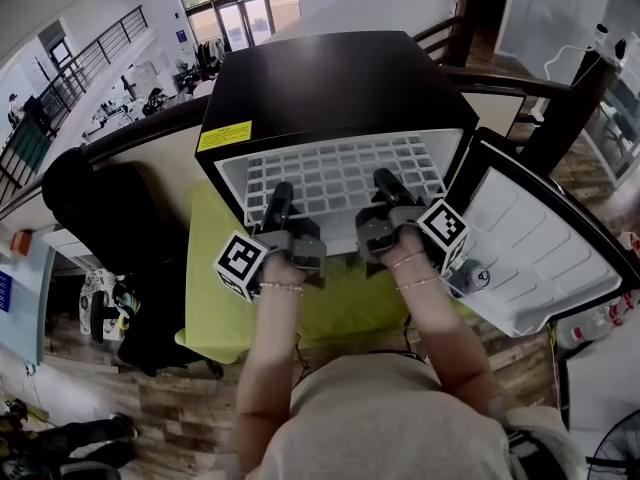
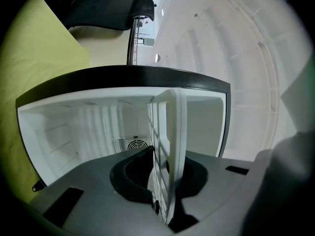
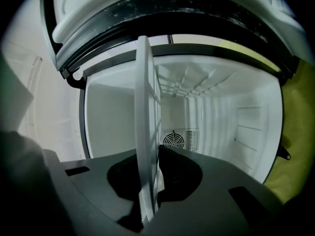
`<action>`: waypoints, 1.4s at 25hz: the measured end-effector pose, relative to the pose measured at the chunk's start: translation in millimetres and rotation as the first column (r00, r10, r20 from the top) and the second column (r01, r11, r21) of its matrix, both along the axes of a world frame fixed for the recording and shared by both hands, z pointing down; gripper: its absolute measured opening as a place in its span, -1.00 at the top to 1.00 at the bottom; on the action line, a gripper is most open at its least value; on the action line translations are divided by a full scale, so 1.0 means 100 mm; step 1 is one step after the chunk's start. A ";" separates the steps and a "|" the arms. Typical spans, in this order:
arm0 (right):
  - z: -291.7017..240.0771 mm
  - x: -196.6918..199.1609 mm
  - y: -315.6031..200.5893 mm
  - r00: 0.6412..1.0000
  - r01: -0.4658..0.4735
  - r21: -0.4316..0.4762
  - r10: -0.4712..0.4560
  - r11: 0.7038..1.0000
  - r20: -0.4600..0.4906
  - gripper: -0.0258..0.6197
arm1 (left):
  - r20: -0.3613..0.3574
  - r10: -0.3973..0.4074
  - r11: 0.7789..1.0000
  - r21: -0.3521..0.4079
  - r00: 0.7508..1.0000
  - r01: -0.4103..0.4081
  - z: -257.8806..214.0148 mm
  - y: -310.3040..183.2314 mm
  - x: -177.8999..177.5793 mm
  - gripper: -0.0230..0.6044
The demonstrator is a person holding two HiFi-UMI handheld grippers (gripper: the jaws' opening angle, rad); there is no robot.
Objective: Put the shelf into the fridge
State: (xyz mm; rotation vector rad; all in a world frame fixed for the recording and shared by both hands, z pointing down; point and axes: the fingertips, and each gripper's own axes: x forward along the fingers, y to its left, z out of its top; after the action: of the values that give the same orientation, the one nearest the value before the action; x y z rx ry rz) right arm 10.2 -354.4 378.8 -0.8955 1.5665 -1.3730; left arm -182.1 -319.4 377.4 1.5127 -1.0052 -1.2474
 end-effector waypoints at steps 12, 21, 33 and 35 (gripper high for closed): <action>0.01 -0.01 0.06 0.999 0.010 0.097 -0.013 0.995 0.031 0.73 | 0.046 -0.025 0.999 0.037 0.999 0.023 -0.04 0.09 0.01 0.70; 0.01 0.03 0.21 1.000 0.010 0.098 -0.013 0.995 0.023 0.61 | 0.046 -0.010 1.000 0.024 0.999 0.009 -0.01 0.24 0.03 0.55; -0.05 0.03 0.36 1.000 0.025 0.091 -0.026 0.996 0.004 0.83 | 0.021 0.013 0.999 0.045 1.000 -0.013 -0.05 0.40 0.11 0.79; -0.05 0.04 0.38 1.000 0.024 0.088 -0.024 0.996 -0.002 0.83 | 0.050 0.009 0.999 0.049 0.999 -0.012 -0.08 0.42 0.14 0.79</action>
State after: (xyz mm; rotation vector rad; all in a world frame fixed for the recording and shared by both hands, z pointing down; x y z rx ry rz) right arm 14.1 -316.9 373.7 -0.8264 1.6307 -1.3101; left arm -168.5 -277.7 369.7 1.5919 -1.0034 -1.2410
